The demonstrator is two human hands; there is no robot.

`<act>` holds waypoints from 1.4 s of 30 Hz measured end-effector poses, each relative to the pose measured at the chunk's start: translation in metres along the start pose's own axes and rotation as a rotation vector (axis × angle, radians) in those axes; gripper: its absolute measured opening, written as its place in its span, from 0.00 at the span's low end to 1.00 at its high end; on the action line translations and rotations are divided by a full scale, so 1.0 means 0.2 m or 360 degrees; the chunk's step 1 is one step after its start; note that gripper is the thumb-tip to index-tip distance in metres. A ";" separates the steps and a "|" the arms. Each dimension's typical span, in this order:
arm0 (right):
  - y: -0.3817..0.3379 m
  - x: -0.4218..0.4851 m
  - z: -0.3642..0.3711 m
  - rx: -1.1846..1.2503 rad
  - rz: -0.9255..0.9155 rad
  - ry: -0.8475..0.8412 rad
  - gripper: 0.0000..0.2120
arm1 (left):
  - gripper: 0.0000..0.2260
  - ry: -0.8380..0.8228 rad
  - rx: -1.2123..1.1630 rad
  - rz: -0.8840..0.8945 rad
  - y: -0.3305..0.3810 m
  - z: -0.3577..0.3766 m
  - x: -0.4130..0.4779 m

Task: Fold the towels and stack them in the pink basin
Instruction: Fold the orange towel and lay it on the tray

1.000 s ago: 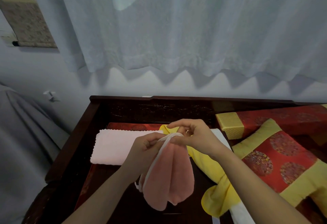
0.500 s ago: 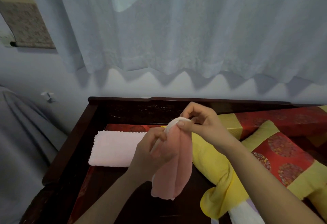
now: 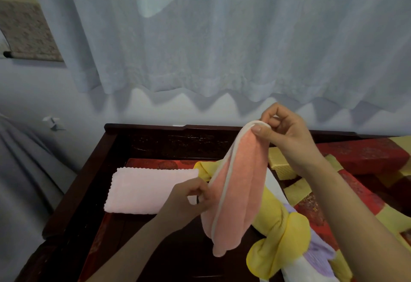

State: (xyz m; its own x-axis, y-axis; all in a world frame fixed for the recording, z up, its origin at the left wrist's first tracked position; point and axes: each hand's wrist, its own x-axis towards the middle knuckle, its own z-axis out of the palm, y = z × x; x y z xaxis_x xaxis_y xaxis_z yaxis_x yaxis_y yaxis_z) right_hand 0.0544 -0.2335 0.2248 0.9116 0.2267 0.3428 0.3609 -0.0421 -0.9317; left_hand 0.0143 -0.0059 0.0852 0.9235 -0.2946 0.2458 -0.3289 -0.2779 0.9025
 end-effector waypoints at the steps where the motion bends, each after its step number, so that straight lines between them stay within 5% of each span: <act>1: 0.00 0.00 -0.02 -0.0019 0.0013 0.0044 0.10 | 0.09 0.0082 -0.0046 0.0016 0.01 -0.01 0.00; 9: -0.04 -0.02 -0.06 -0.0056 0.0038 -0.0017 0.08 | 0.06 -0.0065 0.0075 0.0266 0.00 0.12 0.02; 21: -0.14 0.01 -0.10 0.0172 0.0047 -0.0024 0.10 | 0.18 0.0249 0.0300 0.0211 -0.13 0.15 0.16; 28: -0.14 -0.01 -0.13 0.0255 0.0084 -0.0015 0.10 | 0.06 0.0472 0.0575 0.0580 -0.08 0.01 0.12; 32: -0.14 -0.03 -0.19 0.0332 0.0097 0.0002 0.13 | 0.11 0.0148 0.0832 0.0821 -0.05 -0.05 -0.06; 37: -0.13 -0.03 -0.20 0.0335 0.0106 -0.0017 0.14 | 0.17 -0.0193 0.0658 0.0352 -0.04 0.06 -0.17; 42: -0.13 -0.02 -0.14 0.0269 0.0094 -0.0096 0.11 | 0.15 -0.0148 0.0711 0.0410 -0.13 0.22 -0.11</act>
State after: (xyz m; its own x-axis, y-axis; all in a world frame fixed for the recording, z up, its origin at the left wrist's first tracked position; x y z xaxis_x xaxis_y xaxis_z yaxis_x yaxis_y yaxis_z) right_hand 0.0466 -0.2609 0.2509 0.9150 0.2867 0.2839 0.2642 0.1061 -0.9586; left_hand -0.0064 -0.0318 0.0402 0.7869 -0.4788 0.3893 -0.6139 -0.5426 0.5734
